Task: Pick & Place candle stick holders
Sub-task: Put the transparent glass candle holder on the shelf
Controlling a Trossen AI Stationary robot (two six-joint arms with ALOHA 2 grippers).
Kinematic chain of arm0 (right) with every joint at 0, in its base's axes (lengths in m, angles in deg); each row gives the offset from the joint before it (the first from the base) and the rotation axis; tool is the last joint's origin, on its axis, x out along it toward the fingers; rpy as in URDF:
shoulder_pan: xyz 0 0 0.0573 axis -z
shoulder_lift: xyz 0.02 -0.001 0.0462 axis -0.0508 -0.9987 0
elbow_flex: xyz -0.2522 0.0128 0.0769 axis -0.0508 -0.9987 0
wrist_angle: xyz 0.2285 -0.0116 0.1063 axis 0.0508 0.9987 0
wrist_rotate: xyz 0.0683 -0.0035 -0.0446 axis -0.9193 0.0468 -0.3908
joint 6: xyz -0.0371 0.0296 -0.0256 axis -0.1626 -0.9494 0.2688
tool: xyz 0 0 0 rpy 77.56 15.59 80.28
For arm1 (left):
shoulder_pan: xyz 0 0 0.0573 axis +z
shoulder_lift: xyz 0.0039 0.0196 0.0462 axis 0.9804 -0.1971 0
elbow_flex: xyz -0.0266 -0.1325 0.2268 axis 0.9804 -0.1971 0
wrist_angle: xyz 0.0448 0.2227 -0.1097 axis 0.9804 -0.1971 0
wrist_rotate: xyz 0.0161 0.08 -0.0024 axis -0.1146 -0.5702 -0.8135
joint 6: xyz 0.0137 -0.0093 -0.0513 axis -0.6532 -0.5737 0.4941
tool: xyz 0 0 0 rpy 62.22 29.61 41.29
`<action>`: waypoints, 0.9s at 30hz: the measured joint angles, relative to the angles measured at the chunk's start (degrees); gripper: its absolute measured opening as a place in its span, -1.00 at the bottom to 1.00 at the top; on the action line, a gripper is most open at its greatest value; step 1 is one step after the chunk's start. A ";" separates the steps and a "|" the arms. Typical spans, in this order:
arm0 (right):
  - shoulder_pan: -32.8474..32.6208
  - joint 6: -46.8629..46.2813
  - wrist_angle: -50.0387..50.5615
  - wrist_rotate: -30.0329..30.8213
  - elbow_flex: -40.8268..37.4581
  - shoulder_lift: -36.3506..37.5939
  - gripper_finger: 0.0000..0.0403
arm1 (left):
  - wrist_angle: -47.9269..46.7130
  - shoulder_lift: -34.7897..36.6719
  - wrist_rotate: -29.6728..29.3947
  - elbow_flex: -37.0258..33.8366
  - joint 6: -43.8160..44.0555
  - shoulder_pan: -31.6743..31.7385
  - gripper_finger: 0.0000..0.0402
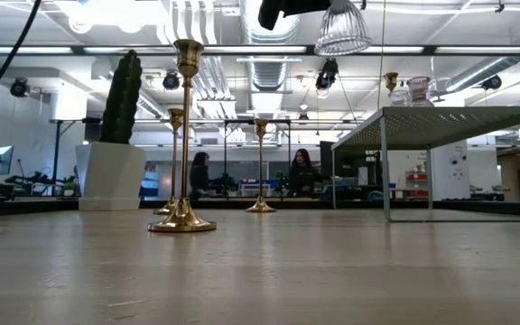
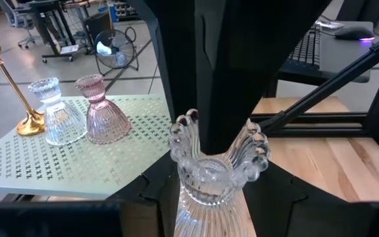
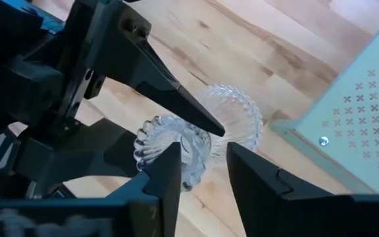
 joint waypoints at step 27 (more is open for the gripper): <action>0.32 5.58 -0.12 -1.80 0.03 0.17 -0.94 | -0.02 0.00 0.12 0.05 -0.38 -0.05 -0.27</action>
